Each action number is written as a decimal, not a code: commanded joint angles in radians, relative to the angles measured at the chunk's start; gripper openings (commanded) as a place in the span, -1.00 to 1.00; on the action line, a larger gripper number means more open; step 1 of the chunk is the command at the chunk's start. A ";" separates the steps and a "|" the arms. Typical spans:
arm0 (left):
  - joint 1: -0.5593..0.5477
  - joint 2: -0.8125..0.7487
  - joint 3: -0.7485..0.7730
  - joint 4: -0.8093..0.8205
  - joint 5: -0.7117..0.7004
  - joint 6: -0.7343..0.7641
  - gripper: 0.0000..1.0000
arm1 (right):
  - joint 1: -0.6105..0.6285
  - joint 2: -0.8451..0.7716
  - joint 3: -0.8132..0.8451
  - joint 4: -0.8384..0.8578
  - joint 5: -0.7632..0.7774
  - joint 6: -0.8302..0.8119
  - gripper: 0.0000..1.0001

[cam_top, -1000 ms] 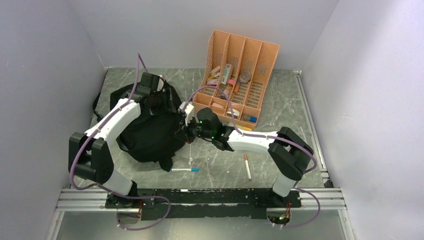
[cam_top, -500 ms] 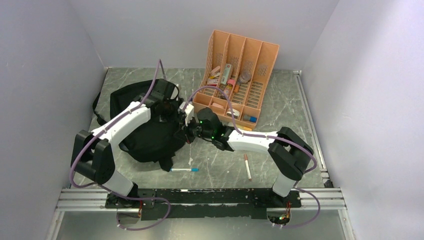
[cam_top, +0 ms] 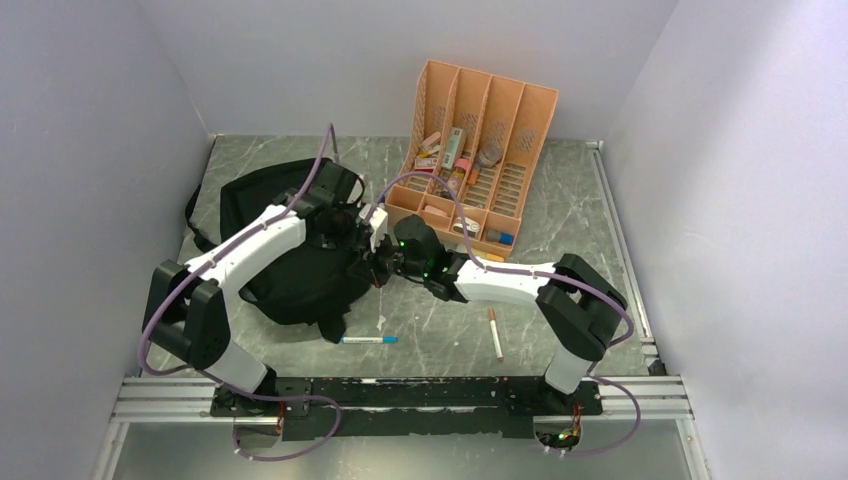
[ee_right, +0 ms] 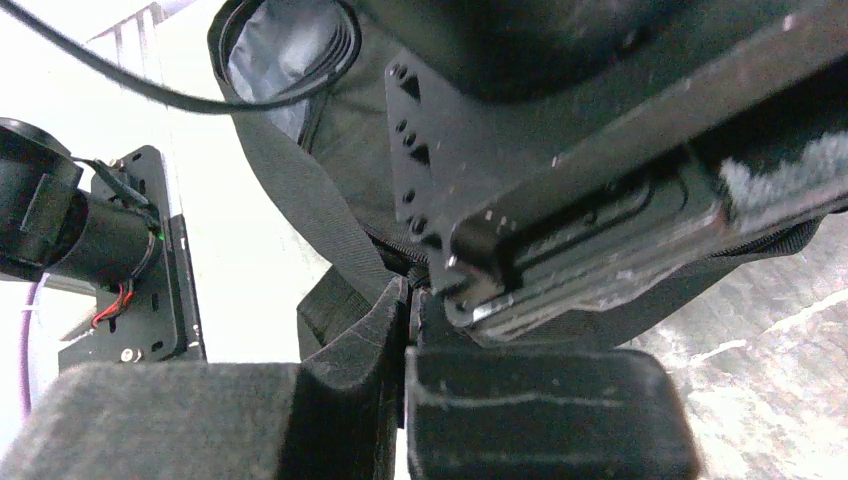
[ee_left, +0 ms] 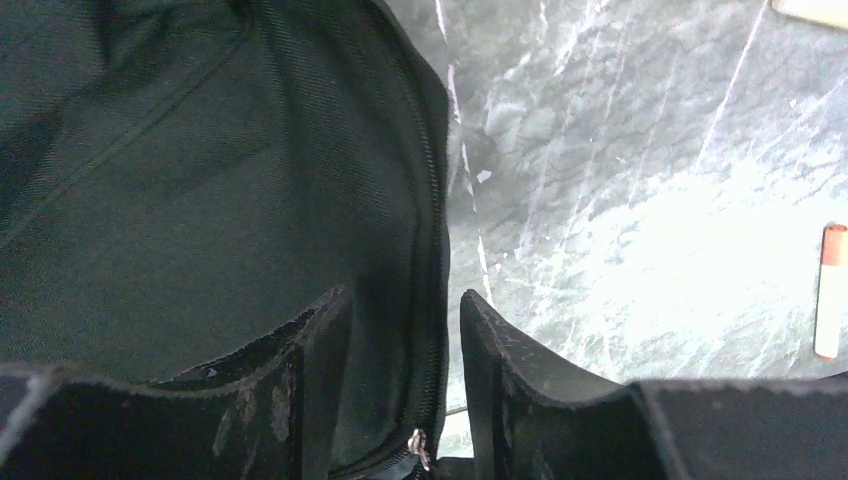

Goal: Pack the student bag
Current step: Zip the student bag at the center of the board.

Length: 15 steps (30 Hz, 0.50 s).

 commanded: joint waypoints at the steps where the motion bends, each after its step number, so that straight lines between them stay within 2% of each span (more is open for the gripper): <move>1: -0.029 0.014 0.000 -0.025 0.015 0.029 -0.07 | -0.003 -0.038 -0.003 0.020 0.014 -0.008 -1.00; 3: -0.030 0.017 0.000 -0.039 -0.003 0.030 -0.13 | -0.002 -0.042 -0.003 0.017 0.020 -0.011 -1.00; 4: -0.030 0.017 0.002 -0.042 -0.003 0.032 -0.22 | -0.003 -0.044 -0.003 0.018 0.021 -0.014 -1.00; 9: -0.030 0.027 0.007 -0.039 -0.003 0.039 -0.84 | 0.000 -0.062 -0.011 0.026 0.014 -0.021 -1.00; 10: -0.030 0.032 0.007 -0.038 -0.003 0.039 -0.89 | 0.002 -0.065 -0.012 0.026 0.012 -0.025 -1.00; 15: -0.030 0.052 0.028 -0.017 -0.003 0.030 -0.90 | 0.026 -0.065 -0.001 0.007 0.002 -0.052 -1.00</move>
